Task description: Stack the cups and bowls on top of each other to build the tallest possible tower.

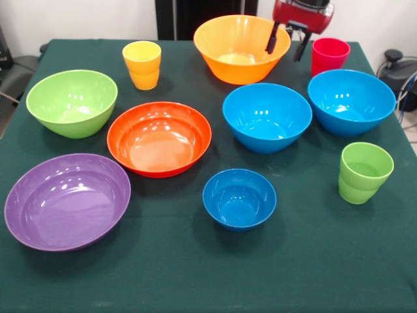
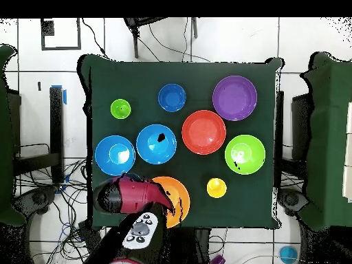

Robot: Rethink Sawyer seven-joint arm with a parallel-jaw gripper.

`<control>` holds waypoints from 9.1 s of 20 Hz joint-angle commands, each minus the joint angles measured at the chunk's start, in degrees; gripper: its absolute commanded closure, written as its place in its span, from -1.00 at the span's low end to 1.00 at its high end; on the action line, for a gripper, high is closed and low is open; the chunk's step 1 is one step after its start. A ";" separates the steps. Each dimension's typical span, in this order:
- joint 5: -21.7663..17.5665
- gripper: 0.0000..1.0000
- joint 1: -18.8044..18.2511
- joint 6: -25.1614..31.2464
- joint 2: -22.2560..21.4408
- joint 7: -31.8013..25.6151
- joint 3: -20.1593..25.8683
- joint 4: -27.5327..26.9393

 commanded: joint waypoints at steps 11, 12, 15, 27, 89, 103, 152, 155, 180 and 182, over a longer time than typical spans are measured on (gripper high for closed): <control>-2.79 -1.00 -2.35 6.01 -5.38 5.25 2.95 4.19; -2.80 -1.00 -2.39 6.08 -5.17 5.22 2.85 3.78; -2.76 -1.00 -2.63 5.40 -4.54 5.32 3.06 3.63; -2.68 -1.00 -2.73 -0.86 -0.51 6.77 4.00 4.31; -1.90 -1.00 -6.03 -10.81 5.83 7.26 9.28 3.73; -1.73 -1.00 -5.79 -10.26 6.20 7.06 8.88 2.88; -2.11 1.00 -4.25 1.51 -6.97 3.66 6.59 2.84; -2.00 1.00 -3.94 4.50 -9.03 3.41 6.41 2.59; -4.09 1.00 -1.69 16.97 -15.20 2.15 3.00 -1.48; -4.37 1.00 -1.65 18.66 -15.83 1.81 2.64 -2.55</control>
